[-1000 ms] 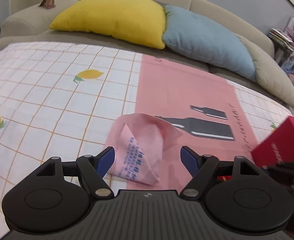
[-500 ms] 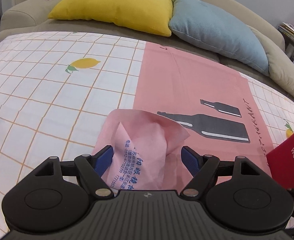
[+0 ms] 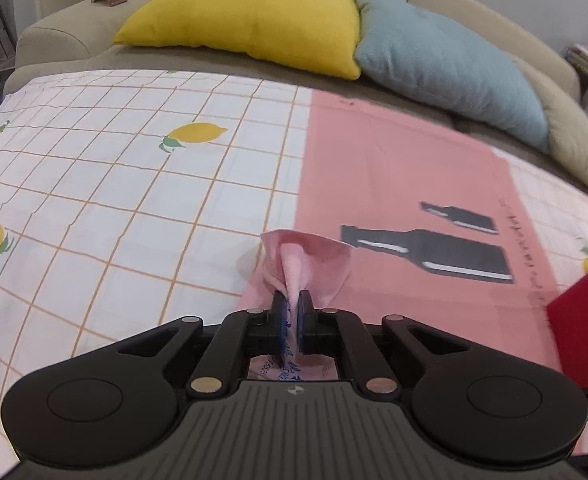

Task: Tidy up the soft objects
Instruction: 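Carry the orange ball and pink cloth over the orange box with both grippers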

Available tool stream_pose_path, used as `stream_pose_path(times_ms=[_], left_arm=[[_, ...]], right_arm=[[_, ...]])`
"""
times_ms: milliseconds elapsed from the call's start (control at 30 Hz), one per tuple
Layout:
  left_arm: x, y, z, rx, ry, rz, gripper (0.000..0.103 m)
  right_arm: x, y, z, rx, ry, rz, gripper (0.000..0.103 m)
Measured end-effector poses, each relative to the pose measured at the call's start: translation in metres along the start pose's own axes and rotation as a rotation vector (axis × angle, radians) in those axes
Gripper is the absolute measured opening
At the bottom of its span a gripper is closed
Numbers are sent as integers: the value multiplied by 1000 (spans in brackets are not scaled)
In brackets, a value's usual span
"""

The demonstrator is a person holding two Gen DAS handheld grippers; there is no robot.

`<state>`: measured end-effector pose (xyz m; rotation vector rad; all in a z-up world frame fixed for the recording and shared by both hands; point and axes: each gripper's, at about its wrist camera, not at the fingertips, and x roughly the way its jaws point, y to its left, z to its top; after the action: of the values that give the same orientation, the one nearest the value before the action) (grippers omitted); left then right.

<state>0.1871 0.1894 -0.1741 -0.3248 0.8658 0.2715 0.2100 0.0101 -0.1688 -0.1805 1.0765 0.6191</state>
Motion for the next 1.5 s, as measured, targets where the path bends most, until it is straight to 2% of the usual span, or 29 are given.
stream_pose_path(times_ms=[433, 633, 733, 867, 967, 1233, 1500], left_arm=[[-72, -33, -21, -20, -53, -151, 5], [-105, -43, -25, -50, -89, -220, 5], [-120, -48, -26, -75, -93, -284, 5], [-139, -64, -29, -59, -111, -325, 5], [-149, -75, -29, -70, -111, -387, 5], [-165, -121, -31, 11, -112, -502, 5], [-171, -182, -32, 148, -103, -599, 5]], right_arm=[[-28, -6, -9, -12, -58, 32, 53], [-64, -12, -19, -24, -119, 43, 53], [-86, -18, -25, -27, -158, 46, 53], [-114, -29, -34, -11, -197, 51, 53], [-134, -40, -42, 1, -228, 39, 53], [-179, -77, -65, 62, -283, -11, 53], [-218, -123, -84, 118, -320, -128, 53]])
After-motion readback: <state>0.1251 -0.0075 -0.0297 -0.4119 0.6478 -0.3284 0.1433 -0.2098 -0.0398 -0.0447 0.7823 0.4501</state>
